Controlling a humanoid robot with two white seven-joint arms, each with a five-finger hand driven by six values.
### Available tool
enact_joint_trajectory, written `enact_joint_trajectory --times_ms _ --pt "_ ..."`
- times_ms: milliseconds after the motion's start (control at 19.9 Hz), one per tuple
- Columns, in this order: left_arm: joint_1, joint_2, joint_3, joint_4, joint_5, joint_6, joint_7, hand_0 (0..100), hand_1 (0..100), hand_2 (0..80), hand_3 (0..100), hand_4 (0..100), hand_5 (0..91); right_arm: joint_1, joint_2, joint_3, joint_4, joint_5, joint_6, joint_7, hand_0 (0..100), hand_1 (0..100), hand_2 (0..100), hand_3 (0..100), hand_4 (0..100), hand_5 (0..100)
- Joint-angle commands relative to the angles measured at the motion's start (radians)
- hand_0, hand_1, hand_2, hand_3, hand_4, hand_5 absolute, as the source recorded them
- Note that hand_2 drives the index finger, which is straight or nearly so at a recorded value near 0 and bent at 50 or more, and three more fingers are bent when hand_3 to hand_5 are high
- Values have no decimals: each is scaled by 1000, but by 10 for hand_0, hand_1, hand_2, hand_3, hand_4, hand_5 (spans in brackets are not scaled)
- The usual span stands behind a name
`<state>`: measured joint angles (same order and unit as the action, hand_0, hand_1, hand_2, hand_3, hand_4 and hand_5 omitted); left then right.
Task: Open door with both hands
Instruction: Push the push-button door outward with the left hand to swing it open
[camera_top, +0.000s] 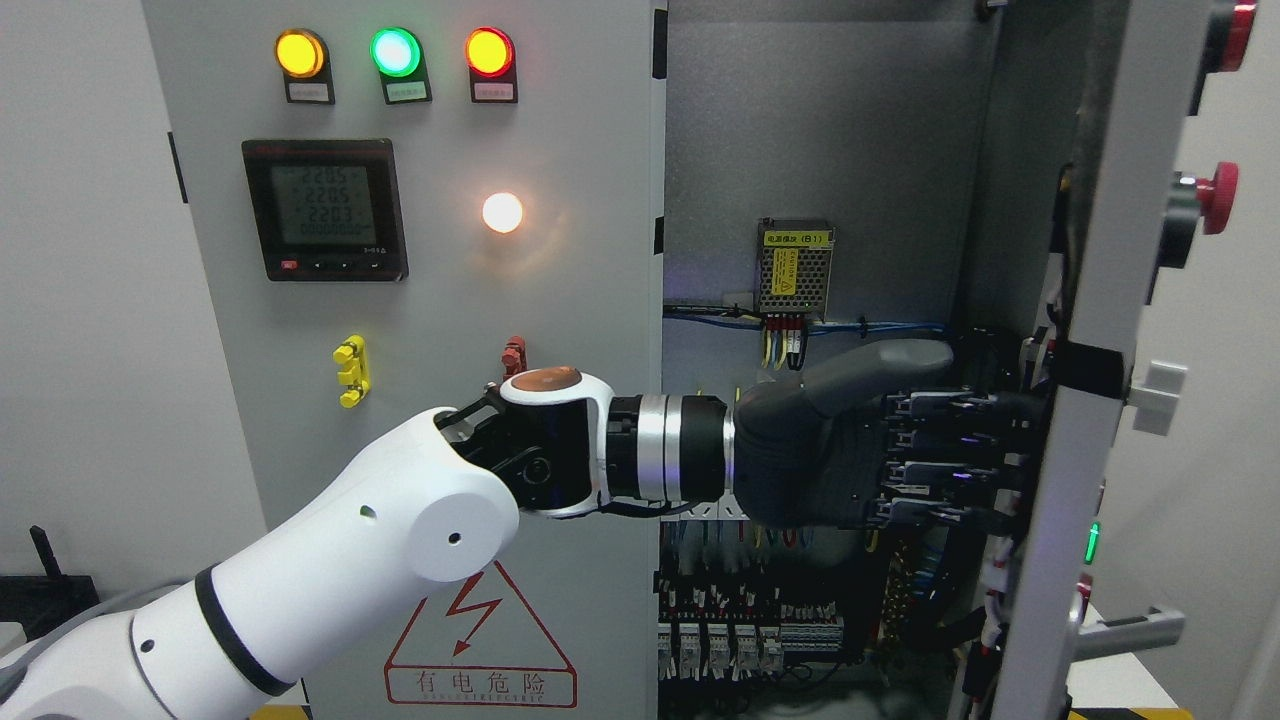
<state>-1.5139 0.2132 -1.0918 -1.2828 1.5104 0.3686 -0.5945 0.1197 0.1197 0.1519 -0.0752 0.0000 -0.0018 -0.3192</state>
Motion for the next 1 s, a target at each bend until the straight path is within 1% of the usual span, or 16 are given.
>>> enact_joint_trajectory --times_ms 0,50,150,251,401,501,752,953 --pt "-5 -103 10 -49 -4 0 108 120 389 0 0 0 0 0 0 0 0 -25 0 0 120 389 0 0 0 0" --pt "-6 -112 10 -64 -4 0 145 120 389 0 0 0 0 0 0 0 0 -25 0 0 120 389 0 0 0 0" --pt "-9 -120 10 -102 -4 0 197 120 389 0 0 0 0 0 0 0 0 -25 0 0 120 389 0 0 0 0" --pt "-11 -126 13 -136 -4 -2 226 120 389 0 0 0 0 0 0 0 0 -25 0 0 120 389 0 0 0 0" --pt "-20 -181 15 -139 -4 -2 284 120 389 0 0 0 0 0 0 0 0 -25 0 0 120 389 0 0 0 0" --pt "-25 -202 20 -138 -4 -2 321 120 389 0 0 0 0 0 0 0 0 -25 0 0 120 389 0 0 0 0" --pt "-32 -262 9 -133 -4 -10 367 120 389 0 0 0 0 0 0 0 0 -25 0 0 120 389 0 0 0 0" --pt "-43 -276 -10 -131 2 -17 381 120 389 0 0 0 0 0 0 0 0 -25 0 0 120 389 0 0 0 0"
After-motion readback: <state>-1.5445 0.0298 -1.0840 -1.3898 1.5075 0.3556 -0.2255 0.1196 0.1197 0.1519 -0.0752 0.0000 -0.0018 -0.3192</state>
